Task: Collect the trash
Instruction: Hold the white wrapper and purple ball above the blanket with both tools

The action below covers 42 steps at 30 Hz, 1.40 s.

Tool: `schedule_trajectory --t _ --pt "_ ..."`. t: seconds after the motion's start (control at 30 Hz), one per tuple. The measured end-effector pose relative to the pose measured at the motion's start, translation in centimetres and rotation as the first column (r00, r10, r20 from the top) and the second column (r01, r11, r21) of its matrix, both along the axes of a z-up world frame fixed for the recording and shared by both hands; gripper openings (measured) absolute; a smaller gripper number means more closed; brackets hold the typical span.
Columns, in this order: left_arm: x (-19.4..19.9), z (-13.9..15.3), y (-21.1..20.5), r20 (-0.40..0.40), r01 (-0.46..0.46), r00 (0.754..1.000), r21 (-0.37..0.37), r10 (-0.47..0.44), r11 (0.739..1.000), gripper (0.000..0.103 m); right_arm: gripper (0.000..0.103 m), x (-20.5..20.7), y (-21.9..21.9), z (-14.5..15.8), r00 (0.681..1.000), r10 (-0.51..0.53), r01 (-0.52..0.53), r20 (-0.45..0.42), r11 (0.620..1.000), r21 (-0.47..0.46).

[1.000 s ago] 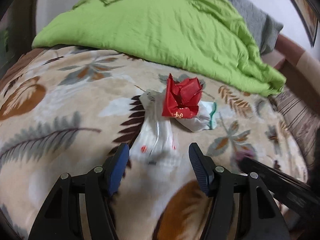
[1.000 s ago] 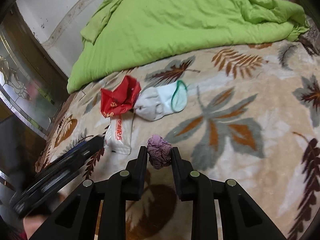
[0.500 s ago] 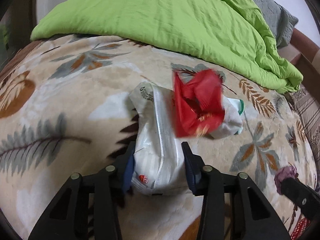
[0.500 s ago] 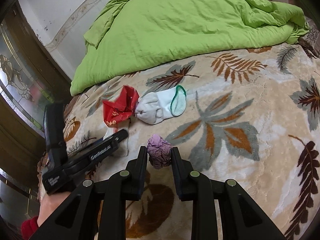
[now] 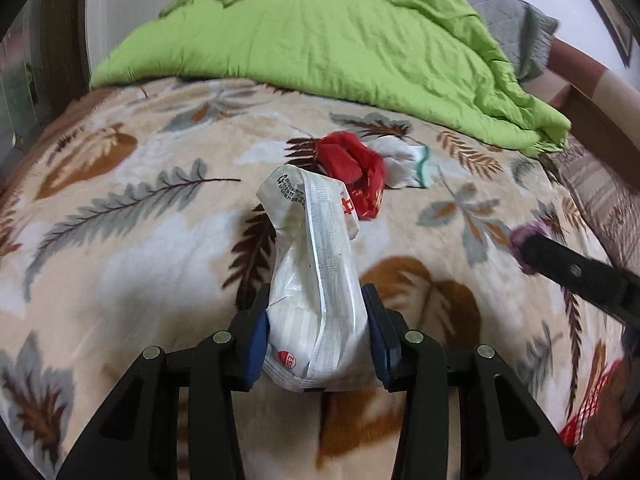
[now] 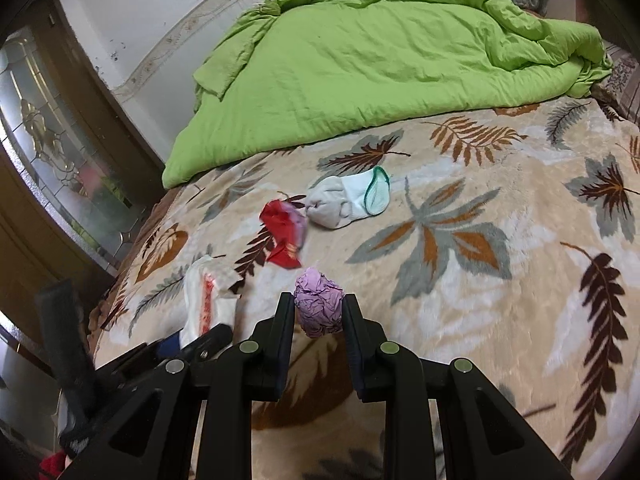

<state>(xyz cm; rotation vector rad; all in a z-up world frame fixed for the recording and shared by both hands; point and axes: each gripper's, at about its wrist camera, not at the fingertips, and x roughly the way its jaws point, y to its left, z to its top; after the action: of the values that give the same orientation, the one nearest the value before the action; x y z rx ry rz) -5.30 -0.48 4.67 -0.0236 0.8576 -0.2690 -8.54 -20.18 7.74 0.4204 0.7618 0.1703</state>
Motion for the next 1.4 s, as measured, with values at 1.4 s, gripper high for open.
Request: schedule_trajectory --t 1.4 --pt "-5.5 1.7 -2.6 0.266 -0.021 0.963 0.189 -0.031 0.982 0.043 0.026 -5.3 -1.1 0.4 0.998 -0.054 0.056 0.035 0.996 -0.073"
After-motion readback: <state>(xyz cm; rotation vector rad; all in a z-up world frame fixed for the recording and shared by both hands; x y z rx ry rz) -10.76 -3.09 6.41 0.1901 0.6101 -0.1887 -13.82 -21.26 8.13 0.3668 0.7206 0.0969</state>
